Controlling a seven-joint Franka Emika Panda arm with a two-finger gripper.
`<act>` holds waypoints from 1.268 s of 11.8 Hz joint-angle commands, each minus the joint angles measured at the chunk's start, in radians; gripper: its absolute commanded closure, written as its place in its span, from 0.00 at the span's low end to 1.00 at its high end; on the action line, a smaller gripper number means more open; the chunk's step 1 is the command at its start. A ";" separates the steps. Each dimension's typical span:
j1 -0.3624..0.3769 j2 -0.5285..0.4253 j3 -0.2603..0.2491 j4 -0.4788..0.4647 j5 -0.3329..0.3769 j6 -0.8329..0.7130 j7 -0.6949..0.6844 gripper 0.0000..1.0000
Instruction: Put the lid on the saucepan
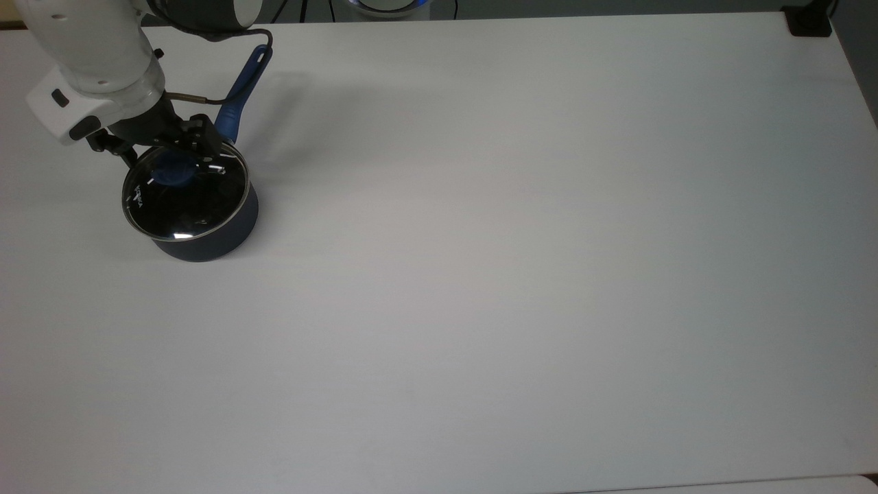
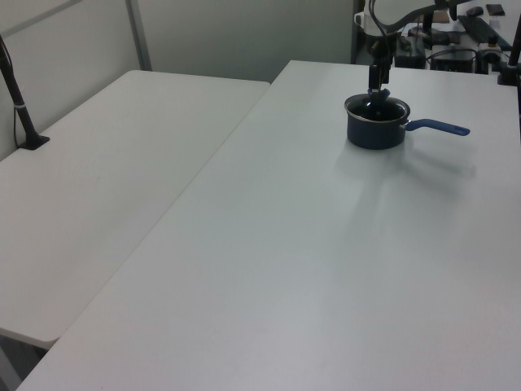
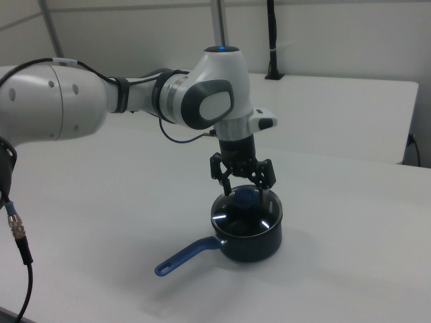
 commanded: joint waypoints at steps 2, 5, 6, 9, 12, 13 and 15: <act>0.078 -0.094 0.005 0.018 -0.033 -0.019 0.097 0.00; 0.240 -0.191 0.007 0.013 -0.036 -0.155 0.317 0.00; 0.300 -0.218 0.007 0.013 -0.038 -0.218 0.403 0.00; 0.399 -0.320 0.008 -0.028 -0.033 -0.285 0.571 0.00; 0.408 -0.335 0.004 -0.033 -0.033 -0.289 0.573 0.00; 0.408 -0.340 0.004 -0.046 -0.033 -0.289 0.571 0.00; 0.410 -0.337 0.004 -0.053 -0.035 -0.283 0.570 0.00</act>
